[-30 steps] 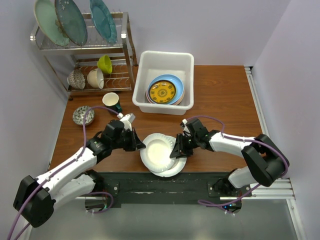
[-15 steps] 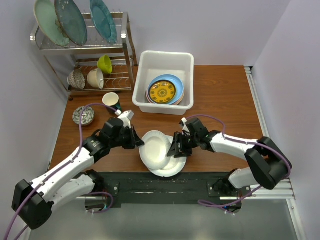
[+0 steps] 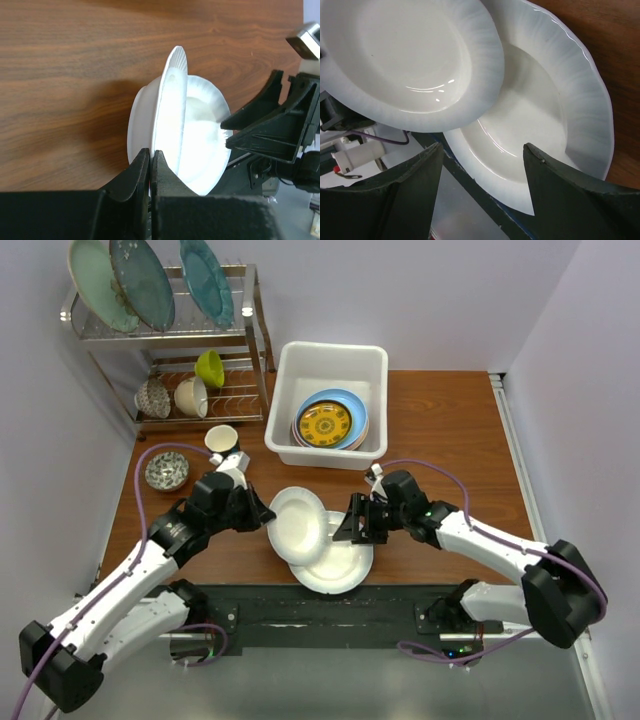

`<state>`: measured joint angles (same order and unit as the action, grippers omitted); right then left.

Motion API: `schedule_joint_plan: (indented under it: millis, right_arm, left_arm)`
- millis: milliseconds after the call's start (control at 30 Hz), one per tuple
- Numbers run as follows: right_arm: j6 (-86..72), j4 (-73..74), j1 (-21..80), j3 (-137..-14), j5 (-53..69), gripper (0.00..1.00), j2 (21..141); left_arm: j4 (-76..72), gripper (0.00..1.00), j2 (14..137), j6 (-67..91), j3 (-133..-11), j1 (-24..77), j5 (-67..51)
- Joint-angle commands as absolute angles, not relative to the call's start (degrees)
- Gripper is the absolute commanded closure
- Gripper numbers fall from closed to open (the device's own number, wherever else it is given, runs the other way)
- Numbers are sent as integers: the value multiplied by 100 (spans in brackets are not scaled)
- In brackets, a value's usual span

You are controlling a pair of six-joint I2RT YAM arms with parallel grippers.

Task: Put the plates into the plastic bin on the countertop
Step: Pick up the plate at the center of the board.

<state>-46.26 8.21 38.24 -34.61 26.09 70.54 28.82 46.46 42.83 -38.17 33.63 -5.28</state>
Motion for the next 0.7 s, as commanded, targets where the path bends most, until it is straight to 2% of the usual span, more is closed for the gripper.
schedule_joint_plan:
  millis: [0,200,667]
  right_arm:
    - [-4483,1423,3850,-3735,1759,31,6479]
    - [-4281,2118,3832,-3806,941,25,5871]
    - [-4368,2031,3806,-3243,905,22,6143]
  left_arm:
    - [2733,100,4299,4298,-4298,3094,-404]
    - [3049,100,4113,4149,-4324,2646,-431]
    - [3542,100,4052,4043,-4570,2241,-18]
